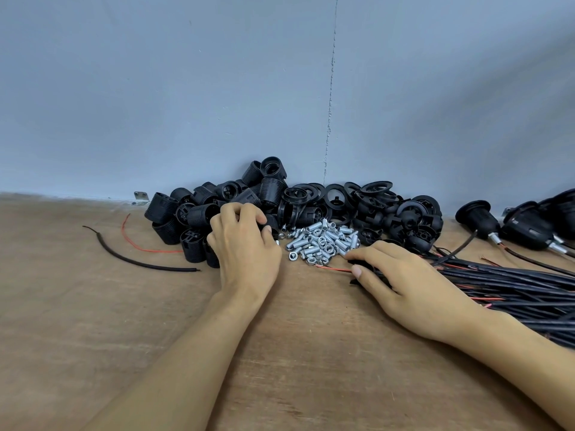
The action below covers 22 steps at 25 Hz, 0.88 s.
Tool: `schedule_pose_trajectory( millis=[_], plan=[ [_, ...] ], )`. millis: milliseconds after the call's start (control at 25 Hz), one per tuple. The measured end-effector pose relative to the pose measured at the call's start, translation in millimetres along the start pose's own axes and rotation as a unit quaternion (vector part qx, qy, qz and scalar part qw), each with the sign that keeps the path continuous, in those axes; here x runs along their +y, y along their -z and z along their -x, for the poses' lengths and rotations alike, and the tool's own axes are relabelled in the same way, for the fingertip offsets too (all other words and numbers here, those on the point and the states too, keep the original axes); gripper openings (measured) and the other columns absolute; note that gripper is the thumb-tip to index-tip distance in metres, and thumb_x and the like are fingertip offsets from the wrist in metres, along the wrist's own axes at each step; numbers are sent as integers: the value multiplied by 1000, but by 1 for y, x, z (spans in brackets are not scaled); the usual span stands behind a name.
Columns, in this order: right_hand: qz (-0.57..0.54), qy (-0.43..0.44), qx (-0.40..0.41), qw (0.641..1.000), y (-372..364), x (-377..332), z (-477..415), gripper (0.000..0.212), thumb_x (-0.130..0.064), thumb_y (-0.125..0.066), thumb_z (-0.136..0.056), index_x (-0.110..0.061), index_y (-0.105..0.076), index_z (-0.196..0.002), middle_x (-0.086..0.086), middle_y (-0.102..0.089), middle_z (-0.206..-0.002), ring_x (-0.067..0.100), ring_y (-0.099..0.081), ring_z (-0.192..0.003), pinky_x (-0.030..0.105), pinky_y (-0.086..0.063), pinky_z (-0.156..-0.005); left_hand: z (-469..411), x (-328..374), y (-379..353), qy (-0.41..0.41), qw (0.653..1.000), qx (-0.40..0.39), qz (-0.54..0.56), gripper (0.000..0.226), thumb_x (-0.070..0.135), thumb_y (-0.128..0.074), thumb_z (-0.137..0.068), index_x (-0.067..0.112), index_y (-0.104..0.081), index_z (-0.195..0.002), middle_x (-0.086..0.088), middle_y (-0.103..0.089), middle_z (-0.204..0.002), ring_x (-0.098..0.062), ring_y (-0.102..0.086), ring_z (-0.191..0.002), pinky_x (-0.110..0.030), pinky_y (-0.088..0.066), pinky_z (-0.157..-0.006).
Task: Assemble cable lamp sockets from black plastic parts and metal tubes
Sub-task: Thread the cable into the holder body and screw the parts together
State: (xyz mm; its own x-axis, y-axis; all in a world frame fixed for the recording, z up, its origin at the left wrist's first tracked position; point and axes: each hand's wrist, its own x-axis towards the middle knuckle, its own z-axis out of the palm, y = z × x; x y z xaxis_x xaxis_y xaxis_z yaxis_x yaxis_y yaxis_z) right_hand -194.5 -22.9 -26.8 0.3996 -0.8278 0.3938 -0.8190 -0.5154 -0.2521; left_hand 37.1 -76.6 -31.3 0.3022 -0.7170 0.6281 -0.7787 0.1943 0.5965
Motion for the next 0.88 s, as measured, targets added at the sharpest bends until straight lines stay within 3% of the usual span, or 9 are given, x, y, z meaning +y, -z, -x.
schedule_pose_trajectory(
  millis=[200,320,400,520,680,800,880],
  plan=[
    [-4,-1,2,1000,0,0,0,40,-49,-35,-100,-32,-58,-128,-19,-55,-108,1,-51,-106,27,-45,-93,-2,-3,1,-29,998,10,61,18,-8,-64,-85,9,-63,-92,-1,-43,-109,-24,-50,-100,-36,-43,-88],
    [-3,-2,1,1000,0,0,0,41,-51,-34,-100,-32,-58,-128,-19,-55,-108,1,-51,-107,29,-46,-93,-1,-4,1,-51,996,18,72,19,-8,-63,-86,9,-62,-94,2,-39,-109,-20,-48,-102,-15,-35,-85],
    [-2,-3,1,1000,0,-1,0,42,-51,-34,-100,-32,-58,-129,-19,-54,-108,1,-51,-107,29,-46,-93,0,-4,0,-59,995,19,79,20,-8,-64,-87,9,-61,-97,2,-38,-110,-17,-47,-102,-10,-31,-83],
    [-3,-2,0,1000,1,-1,1,42,-51,-33,-99,-33,-58,-128,-19,-54,-108,2,-51,-107,29,-45,-93,-1,-4,-1,-56,996,18,72,22,-3,-69,-86,11,-61,-101,1,-39,-112,-18,-47,-103,-16,-33,-87],
    [-4,-1,2,1000,1,-1,1,42,-51,-34,-100,-33,-58,-128,-20,-54,-108,1,-50,-106,28,-45,-92,0,-4,-2,-55,997,1,50,27,4,-76,-82,12,-66,-105,-7,-50,-116,-21,-45,-109,-37,-41,-97],
    [-5,0,4,1000,1,-1,1,43,-52,-32,-99,-33,-58,-128,-21,-54,-107,0,-50,-106,26,-44,-92,0,-5,-3,-64,997,-2,51,27,0,-74,-83,11,-67,-107,-7,-52,-117,-21,-45,-112,-36,-41,-99],
    [-3,-1,5,1000,0,-1,1,41,-51,-34,-100,-33,-58,-128,-20,-54,-107,1,-50,-106,27,-45,-92,0,-5,-3,-72,996,11,56,27,-2,-72,-85,10,-66,-109,-8,-52,-118,-19,-44,-111,-27,-36,-98]
  ],
)
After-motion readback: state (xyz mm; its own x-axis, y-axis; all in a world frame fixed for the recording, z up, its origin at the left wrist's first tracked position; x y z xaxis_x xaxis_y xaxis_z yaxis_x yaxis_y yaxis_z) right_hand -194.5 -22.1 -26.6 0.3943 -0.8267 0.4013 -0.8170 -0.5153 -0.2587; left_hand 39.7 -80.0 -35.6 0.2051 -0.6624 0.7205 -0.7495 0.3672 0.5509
